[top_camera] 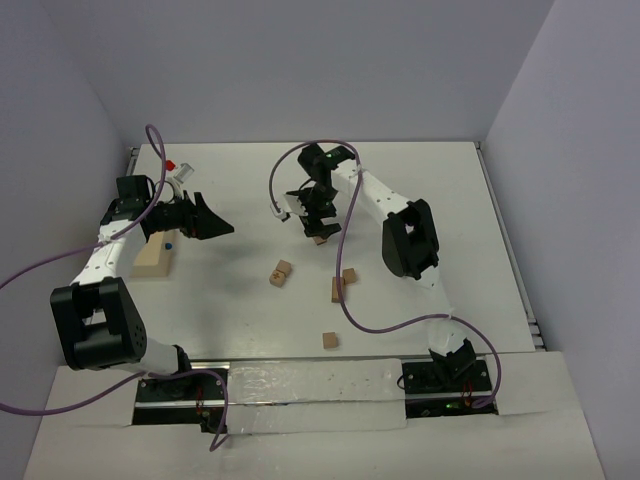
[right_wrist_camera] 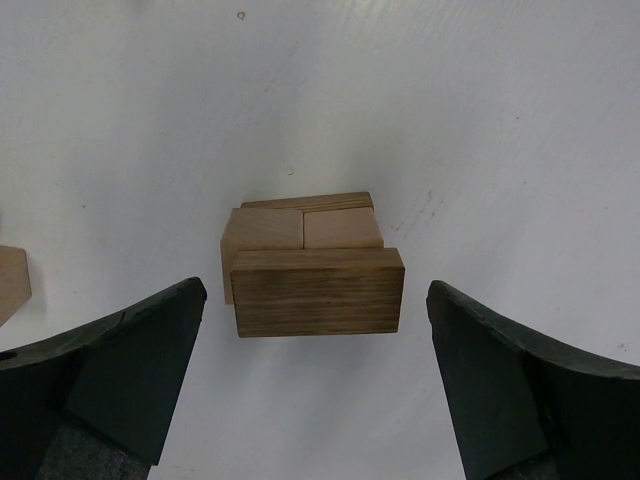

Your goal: Build the wood block tower

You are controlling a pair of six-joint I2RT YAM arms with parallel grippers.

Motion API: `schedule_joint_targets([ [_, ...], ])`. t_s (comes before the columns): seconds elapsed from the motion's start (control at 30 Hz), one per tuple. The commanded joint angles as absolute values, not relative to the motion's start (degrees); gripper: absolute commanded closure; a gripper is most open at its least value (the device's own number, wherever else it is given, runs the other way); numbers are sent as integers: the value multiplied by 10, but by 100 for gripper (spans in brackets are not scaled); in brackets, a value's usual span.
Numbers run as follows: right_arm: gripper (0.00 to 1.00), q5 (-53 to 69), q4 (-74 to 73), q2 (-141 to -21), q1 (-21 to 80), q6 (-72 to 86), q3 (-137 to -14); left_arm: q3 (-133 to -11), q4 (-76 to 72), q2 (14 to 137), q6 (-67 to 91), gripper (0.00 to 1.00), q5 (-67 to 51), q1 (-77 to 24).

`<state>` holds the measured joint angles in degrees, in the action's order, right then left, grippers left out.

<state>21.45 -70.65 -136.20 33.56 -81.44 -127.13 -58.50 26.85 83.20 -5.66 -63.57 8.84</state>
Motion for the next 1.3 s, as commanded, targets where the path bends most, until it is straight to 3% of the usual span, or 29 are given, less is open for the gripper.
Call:
schedule_joint_targets([
  [0.0, 0, 221, -706, -1357, 342, -806, -1308, -596, 267, 832, -75, 1, -654, 92],
  [0.3, 0, 273, -662, -1219, 341, -729, -1317, -588, 218, 795, -2, 1, -592, 92],
  [0.5, 0, 224, -445, -1086, 365, -450, -1215, -570, 139, 743, 118, 1, -441, 105],
  [0.67, 0, 195, -466, -1088, 407, -302, -1203, -565, 121, 718, 130, 1, -385, 112],
  [0.77, 0, 233, -484, -1096, 415, -247, -1177, -570, 160, 715, 33, 1, -448, 112],
  [0.93, 0, 274, -441, -1067, 397, -176, -1099, -602, 284, 722, -259, 1, -539, 91],
  [1.07, 0, 297, -399, -1020, 341, -135, -1039, -693, 496, 802, -583, 4, -520, -1],
  [1.27, 0, 318, -367, -948, 213, -102, -926, -737, 579, 890, -753, 5, -449, -156],
])
